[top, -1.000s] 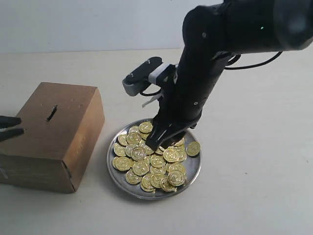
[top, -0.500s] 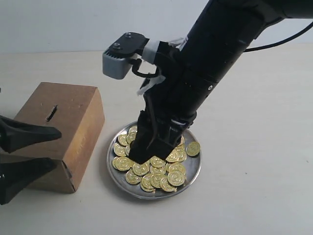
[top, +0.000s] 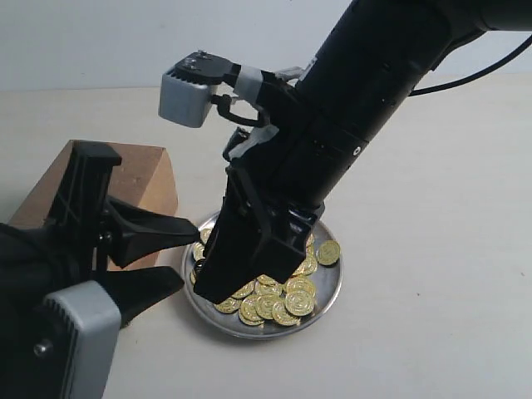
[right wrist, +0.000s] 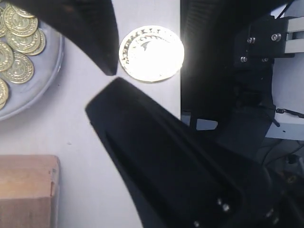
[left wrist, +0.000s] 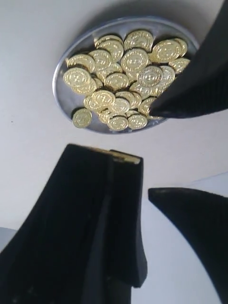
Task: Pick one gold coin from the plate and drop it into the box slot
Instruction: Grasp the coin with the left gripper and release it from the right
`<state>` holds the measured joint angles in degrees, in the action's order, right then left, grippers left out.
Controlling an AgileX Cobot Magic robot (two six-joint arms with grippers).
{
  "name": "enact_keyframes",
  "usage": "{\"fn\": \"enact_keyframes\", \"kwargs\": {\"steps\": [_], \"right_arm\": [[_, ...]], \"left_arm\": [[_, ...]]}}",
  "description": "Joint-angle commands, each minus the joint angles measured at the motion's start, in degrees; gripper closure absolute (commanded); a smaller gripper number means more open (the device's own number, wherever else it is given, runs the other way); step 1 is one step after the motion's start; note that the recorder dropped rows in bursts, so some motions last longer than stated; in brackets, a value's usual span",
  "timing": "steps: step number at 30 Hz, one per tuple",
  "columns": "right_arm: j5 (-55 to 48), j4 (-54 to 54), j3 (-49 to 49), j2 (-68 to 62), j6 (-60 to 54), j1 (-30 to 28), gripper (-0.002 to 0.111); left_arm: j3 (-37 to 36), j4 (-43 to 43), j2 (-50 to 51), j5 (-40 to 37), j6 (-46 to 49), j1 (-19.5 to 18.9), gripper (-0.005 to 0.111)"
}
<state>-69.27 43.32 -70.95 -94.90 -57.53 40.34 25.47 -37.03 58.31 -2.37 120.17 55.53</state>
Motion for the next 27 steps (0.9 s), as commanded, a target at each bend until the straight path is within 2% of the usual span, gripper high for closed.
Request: {"fn": "enact_keyframes", "kwargs": {"steps": [1,8,13,17,20,21,27], "right_arm": [[-0.7,0.4,0.1,0.3,-0.2,0.0,0.073],[-0.7,0.3,0.1,0.3,-0.2,0.0,0.073],[-0.3,0.3,0.1,0.3,-0.2,0.0,0.073],[-0.2,0.3,0.1,0.3,-0.2,0.0,0.073],[-0.2,0.3,0.1,0.3,-0.2,0.0,0.073],[-0.2,0.3,0.1,0.3,-0.2,0.0,0.073],[0.7,0.8,0.1,0.3,-0.2,0.0,0.072]], "left_arm": [[1.3,-0.6,1.0,1.8,0.0,1.4,0.061],[1.3,-0.6,1.0,1.1,0.0,4.6,0.061],[1.3,-0.6,1.0,1.1,0.0,4.7,0.063],[1.3,-0.6,1.0,1.1,0.0,4.7,0.082],[1.3,-0.6,1.0,1.1,0.0,4.7,0.104],[1.3,-0.4,1.0,1.0,0.0,4.7,0.107],[1.3,0.2,1.0,-0.1,0.0,4.7,0.107]]}}
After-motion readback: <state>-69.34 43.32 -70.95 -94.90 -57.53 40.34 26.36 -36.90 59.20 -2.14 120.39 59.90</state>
